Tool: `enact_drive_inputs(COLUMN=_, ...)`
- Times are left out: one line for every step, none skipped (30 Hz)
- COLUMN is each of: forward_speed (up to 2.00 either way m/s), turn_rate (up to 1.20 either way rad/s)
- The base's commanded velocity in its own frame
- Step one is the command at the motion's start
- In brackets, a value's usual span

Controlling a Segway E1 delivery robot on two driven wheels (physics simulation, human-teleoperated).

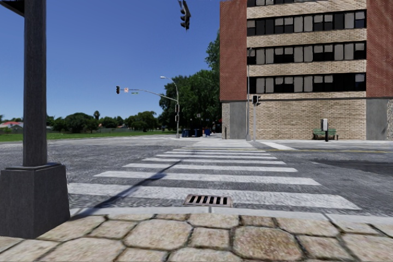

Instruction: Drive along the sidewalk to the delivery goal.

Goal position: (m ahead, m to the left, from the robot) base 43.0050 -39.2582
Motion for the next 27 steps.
enact_drive_inputs(forward_speed=2.00, turn_rate=0.00)
enact_drive_inputs(forward_speed=2.00, turn_rate=0.00)
enact_drive_inputs(forward_speed=2.00, turn_rate=0.00)
enact_drive_inputs(forward_speed=2.00, turn_rate=0.00)
enact_drive_inputs(forward_speed=2.00, turn_rate=0.00)
enact_drive_inputs(forward_speed=2.00, turn_rate=0.00)
enact_drive_inputs(forward_speed=2.00, turn_rate=0.00)
enact_drive_inputs(forward_speed=2.00, turn_rate=0.00)
enact_drive_inputs(forward_speed=2.00, turn_rate=0.00)
enact_drive_inputs(forward_speed=2.00, turn_rate=0.00)
enact_drive_inputs(forward_speed=2.00, turn_rate=0.00)
enact_drive_inputs(forward_speed=2.00, turn_rate=0.00)
enact_drive_inputs(forward_speed=2.00, turn_rate=0.00)
enact_drive_inputs(forward_speed=2.00, turn_rate=0.02)
enact_drive_inputs(forward_speed=2.00, turn_rate=0.02)
enact_drive_inputs(forward_speed=2.00, turn_rate=0.01)
enact_drive_inputs(forward_speed=2.00, turn_rate=0.00)
enact_drive_inputs(forward_speed=2.00, turn_rate=0.00)
enact_drive_inputs(forward_speed=2.00, turn_rate=0.00)
enact_drive_inputs(forward_speed=2.00, turn_rate=0.00)
enact_drive_inputs(forward_speed=2.00, turn_rate=0.00)
enact_drive_inputs(forward_speed=2.00, turn_rate=0.00)
enact_drive_inputs(forward_speed=2.00, turn_rate=0.00)
enact_drive_inputs(forward_speed=2.00, turn_rate=0.00)
enact_drive_inputs(forward_speed=2.00, turn_rate=0.00)
enact_drive_inputs(forward_speed=2.00, turn_rate=0.00)
enact_drive_inputs(forward_speed=2.00, turn_rate=0.00)
